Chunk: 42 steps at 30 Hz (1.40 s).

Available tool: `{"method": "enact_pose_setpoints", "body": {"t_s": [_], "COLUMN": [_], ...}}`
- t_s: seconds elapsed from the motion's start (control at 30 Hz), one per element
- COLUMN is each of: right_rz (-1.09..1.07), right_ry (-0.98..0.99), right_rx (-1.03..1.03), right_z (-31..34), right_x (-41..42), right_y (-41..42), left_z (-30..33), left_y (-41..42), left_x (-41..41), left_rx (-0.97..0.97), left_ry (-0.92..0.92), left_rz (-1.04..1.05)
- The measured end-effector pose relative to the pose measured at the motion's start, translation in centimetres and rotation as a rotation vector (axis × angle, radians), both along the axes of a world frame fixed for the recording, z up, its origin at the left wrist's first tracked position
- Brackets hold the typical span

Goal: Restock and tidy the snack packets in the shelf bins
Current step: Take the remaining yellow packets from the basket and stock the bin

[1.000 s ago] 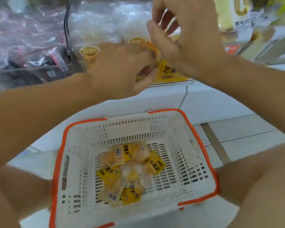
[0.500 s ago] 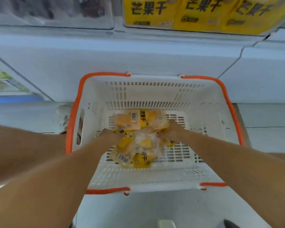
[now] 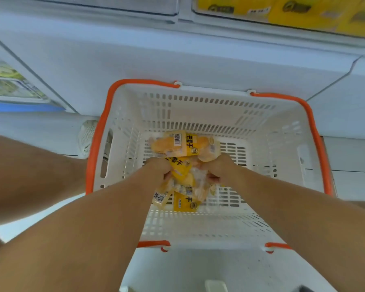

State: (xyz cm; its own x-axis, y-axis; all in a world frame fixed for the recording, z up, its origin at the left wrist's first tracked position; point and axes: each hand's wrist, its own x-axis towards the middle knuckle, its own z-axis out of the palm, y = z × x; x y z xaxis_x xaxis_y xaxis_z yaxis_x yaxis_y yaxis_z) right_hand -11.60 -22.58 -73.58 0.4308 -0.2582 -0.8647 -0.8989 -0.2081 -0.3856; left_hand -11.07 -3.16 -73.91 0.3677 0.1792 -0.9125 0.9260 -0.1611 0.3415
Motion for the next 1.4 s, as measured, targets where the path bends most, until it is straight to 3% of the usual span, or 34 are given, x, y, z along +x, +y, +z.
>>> {"method": "enact_pose_setpoints", "body": {"t_s": [0.07, 0.23, 0.33, 0.4, 0.47, 0.53, 0.7, 0.83, 0.93, 1.03, 1.1, 1.27, 1.4], "right_rz": [0.024, -0.213, -0.387, -0.353, -0.328, -0.362, -0.406, -0.161, -0.077, -0.028, 0.071, 0.557, 0.663], "right_ry": [-0.04, -0.167, -0.252, -0.372, -0.464, -0.475, -0.391, -0.28, -0.243, -0.327, -0.39, -0.415, -0.664], "right_rx": [-0.018, 0.021, 0.071, 0.034, 0.044, 0.128, 0.169, -0.076, -0.141, -0.208, -0.284, -0.451, -0.579], "right_z": [0.1, 0.6, 1.2, 2.2, 3.8, 6.0, 8.3, 7.2, 6.2, 6.4, 7.2, 8.9, 8.5], "right_x": [-0.4, -1.0, 0.2, 1.5, 2.6, 3.5, 4.0, 2.8, 1.3, 1.4, 2.9, 5.7, 5.6], "right_y": [0.2, 0.6, 0.4, 0.4, 0.0, -0.9, -4.5, -7.2, -8.5, -9.1, -9.5, -10.2, -9.9], "left_z": [1.1, 2.3, 2.8, 3.0, 3.5, 4.1, 3.9, 2.4, 1.9, 3.3, 4.2, 4.3, 5.0], "left_y": [-0.1, -0.3, -0.5, -0.1, 0.6, 1.0, 0.9, 2.2, 2.8, 1.7, 0.6, -0.6, -1.3], "left_x": [-0.3, -1.1, -1.2, -0.7, 0.1, 1.2, 2.4, 1.2, 0.9, 1.2, 1.1, 0.0, -0.3], "left_rx": [-0.057, -0.228, -0.271, -0.153, 0.085, 0.192, 0.136, 0.268, 0.118, -0.113, -0.218, -0.233, -0.329], "left_ry": [0.022, -0.026, -0.174, -0.372, -0.577, -0.639, -0.459, -0.358, -0.249, -0.169, -0.115, 0.026, 0.042], "left_rz": [-0.011, -0.072, -0.024, -0.013, -0.149, -0.136, -0.072, 0.027, 0.13, 0.268, 0.156, -0.128, -0.192]}}
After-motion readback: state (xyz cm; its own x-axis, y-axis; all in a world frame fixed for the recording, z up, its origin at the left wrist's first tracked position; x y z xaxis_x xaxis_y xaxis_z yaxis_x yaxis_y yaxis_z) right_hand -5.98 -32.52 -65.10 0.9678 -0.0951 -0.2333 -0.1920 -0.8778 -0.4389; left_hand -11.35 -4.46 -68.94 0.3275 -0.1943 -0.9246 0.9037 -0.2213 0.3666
